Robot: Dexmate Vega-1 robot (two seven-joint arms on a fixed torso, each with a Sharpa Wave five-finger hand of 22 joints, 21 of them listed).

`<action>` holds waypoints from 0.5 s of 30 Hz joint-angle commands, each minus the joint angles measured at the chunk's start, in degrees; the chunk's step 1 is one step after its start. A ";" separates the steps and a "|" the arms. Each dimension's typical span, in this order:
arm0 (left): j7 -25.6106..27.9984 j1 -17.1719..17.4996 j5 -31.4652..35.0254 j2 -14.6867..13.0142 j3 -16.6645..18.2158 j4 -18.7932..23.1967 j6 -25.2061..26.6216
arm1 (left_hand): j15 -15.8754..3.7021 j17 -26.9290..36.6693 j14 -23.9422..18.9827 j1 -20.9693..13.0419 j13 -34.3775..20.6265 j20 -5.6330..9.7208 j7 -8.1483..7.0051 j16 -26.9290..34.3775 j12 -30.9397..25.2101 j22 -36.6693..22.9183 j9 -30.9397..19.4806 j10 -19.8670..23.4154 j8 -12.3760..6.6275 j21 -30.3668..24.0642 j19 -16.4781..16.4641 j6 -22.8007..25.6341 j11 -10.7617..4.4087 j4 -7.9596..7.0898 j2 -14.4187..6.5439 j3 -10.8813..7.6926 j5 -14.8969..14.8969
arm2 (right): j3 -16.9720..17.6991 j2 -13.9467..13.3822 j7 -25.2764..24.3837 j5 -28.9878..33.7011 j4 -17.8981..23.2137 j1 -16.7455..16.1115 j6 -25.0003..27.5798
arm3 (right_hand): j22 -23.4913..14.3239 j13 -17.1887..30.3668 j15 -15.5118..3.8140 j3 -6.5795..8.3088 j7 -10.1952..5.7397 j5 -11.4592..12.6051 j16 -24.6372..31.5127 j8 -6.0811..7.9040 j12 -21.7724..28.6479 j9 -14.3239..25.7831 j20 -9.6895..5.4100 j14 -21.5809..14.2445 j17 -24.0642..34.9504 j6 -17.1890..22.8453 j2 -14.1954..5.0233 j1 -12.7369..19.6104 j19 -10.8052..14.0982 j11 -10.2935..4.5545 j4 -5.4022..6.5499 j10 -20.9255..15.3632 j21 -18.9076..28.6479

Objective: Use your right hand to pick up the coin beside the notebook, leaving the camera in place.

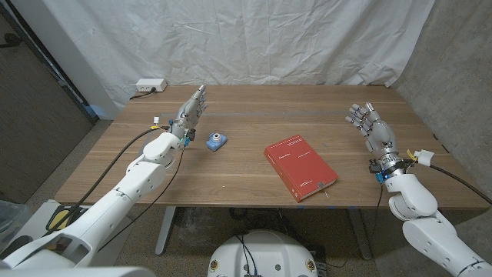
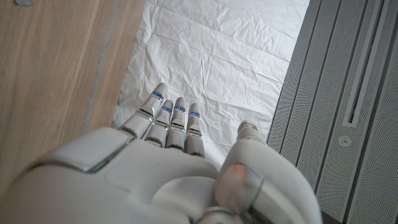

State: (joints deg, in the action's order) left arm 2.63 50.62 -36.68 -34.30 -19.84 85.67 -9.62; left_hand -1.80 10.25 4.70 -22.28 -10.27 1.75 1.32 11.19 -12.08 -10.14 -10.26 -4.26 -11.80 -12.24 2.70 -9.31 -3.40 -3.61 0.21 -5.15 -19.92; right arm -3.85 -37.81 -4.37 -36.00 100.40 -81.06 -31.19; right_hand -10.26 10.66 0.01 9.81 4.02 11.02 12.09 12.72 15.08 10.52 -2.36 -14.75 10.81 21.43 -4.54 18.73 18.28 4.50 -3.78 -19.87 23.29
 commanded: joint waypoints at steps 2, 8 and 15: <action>0.40 0.25 0.12 -0.19 -0.19 0.82 0.55 | -0.42 0.19 0.51 -0.55 -0.17 5.32 -0.17 -0.34 0.15 -0.15 -0.27 -0.13 0.24 0.25 0.47 -0.35 -0.08 0.22 -0.01 -0.05 0.23 | 2.41 0.21 0.13 0.90 2.44 -4.03 -1.02 | -0.28 0.04 -0.09 0.70 -0.03 -0.16 0.25 -0.08 -0.02 0.25 -2.40 -0.77 0.16 0.50 -0.71 0.30 0.58 -0.05 -0.13 -0.46 -0.14; 1.70 1.35 -0.21 -1.02 0.42 2.52 1.89 | -0.33 0.20 0.06 -0.61 -0.17 5.16 -0.05 -0.18 0.01 -0.16 -0.28 0.37 0.14 0.16 0.15 0.05 0.00 0.23 -0.10 0.00 0.30 | 3.48 0.48 -0.53 1.60 3.89 -6.06 -0.82 | -0.29 0.03 -0.12 0.81 -0.19 -0.24 0.26 -0.09 -0.05 0.26 -2.38 -1.05 0.14 0.72 -0.79 0.51 0.70 -0.12 -0.28 -0.66 -0.21; 3.74 2.25 -0.04 -1.33 0.95 4.28 2.72 | -0.17 0.22 -0.14 -0.71 -0.18 5.12 -0.05 -0.16 -0.07 -0.17 -0.28 0.79 0.06 0.11 -0.10 0.50 0.15 0.24 -0.24 0.03 0.40 | 4.64 1.05 -0.48 1.85 4.72 -7.83 -1.15 | -0.31 0.02 -0.20 0.91 -0.18 -0.32 0.16 -0.16 -0.08 0.26 -2.39 -1.10 0.11 0.84 -0.81 0.74 0.99 -0.08 -0.47 -0.86 -0.23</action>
State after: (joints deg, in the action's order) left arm 3.89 51.54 -36.68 -35.00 -19.71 87.55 -8.23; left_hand -1.80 10.25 4.69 -22.51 -10.27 1.75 1.13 11.19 -12.08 -10.14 -10.25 -3.84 -11.80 -12.24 2.69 -9.07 -3.38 -3.62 -0.02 -5.15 -19.69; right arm -1.04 -37.43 -4.61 -34.74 103.42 -85.81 -31.95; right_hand -10.26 10.67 0.01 10.46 3.79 10.79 12.09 12.71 15.08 10.52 -2.35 -15.37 10.80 21.81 -4.84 19.03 18.70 4.20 -4.09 -20.17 23.07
